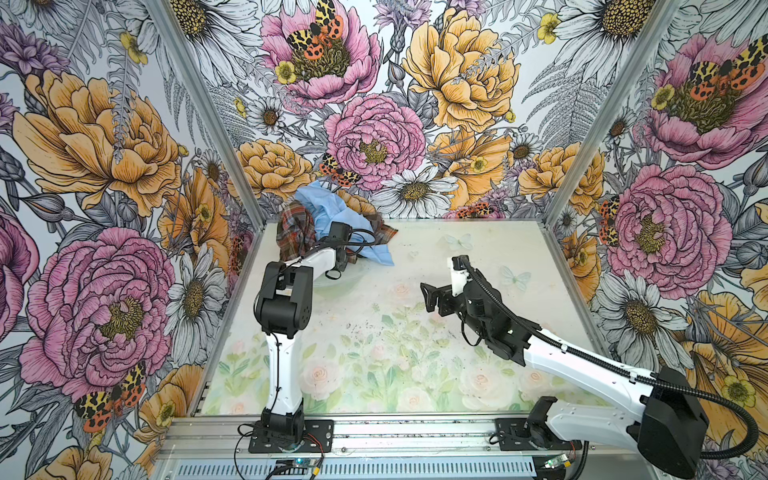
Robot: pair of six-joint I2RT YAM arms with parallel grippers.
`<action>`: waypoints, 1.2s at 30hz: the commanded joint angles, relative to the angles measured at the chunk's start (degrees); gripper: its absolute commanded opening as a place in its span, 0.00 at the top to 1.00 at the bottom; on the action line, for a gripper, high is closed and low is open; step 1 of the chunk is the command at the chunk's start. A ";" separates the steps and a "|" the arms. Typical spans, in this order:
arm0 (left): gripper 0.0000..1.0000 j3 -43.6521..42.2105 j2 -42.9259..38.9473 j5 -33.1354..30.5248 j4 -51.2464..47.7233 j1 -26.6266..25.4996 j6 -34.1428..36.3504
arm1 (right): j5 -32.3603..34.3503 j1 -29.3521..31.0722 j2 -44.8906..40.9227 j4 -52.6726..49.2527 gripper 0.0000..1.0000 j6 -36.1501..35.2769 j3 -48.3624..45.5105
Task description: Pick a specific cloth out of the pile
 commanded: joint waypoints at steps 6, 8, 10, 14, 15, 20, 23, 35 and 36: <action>0.65 -2.11 -0.26 -7.22 1.76 -2.38 -1.32 | 0.86 0.32 -1.00 -0.29 0.00 0.10 1.20; 0.66 -2.50 -0.26 -9.06 2.37 -2.90 -1.70 | 0.85 0.31 -0.87 -0.29 0.01 0.08 1.26; 0.67 -2.56 -0.17 -10.01 2.83 -3.32 -1.46 | 0.82 0.30 -0.69 -0.29 0.01 0.08 1.36; 0.71 -1.63 0.46 -9.70 2.76 -2.67 -1.27 | 0.69 0.28 -0.51 -0.30 0.01 0.11 1.27; 0.71 -1.31 0.54 -9.04 2.81 -2.28 -1.35 | 0.69 0.27 -0.54 -0.32 0.01 0.09 1.23; 0.73 -0.29 1.13 -6.55 2.66 -1.08 -0.35 | 1.12 0.33 -0.82 -0.28 0.00 0.09 0.94; 0.74 0.04 1.72 -5.84 2.67 -1.30 0.85 | 1.21 0.28 -0.83 -0.28 0.01 0.09 0.93; 0.85 2.09 3.66 -5.07 1.86 -1.81 2.13 | 1.99 0.31 -1.96 -0.63 0.01 0.31 0.05; 0.90 2.50 3.86 -5.05 1.33 -1.72 1.77 | 1.94 0.30 -2.16 -0.75 0.00 0.26 0.05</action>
